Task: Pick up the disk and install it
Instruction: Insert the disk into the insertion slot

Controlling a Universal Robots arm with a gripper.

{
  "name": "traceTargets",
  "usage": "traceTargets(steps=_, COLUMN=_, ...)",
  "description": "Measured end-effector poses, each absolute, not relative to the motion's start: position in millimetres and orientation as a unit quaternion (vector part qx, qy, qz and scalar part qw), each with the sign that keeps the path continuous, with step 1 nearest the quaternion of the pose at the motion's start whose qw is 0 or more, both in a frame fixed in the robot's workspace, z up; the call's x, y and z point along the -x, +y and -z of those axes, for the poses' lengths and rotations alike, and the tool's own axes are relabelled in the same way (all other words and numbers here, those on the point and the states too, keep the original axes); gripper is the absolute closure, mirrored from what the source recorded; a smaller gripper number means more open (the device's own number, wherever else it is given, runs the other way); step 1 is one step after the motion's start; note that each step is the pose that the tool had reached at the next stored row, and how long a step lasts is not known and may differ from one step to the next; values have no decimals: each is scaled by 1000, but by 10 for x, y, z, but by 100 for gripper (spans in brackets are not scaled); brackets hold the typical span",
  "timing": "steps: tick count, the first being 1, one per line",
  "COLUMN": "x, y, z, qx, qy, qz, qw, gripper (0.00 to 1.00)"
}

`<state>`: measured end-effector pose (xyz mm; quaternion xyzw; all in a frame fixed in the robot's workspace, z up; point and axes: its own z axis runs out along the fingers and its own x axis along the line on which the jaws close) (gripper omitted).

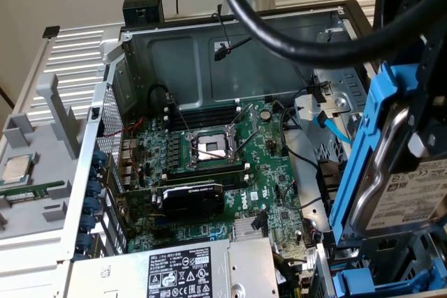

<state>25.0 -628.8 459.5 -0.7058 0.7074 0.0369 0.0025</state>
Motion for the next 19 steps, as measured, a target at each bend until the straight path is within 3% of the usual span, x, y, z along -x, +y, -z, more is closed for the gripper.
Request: traceTargets(steps=19, x=-250, y=-6288, z=-4463, qx=706, qy=707, qz=-40, qw=6, gripper=63)
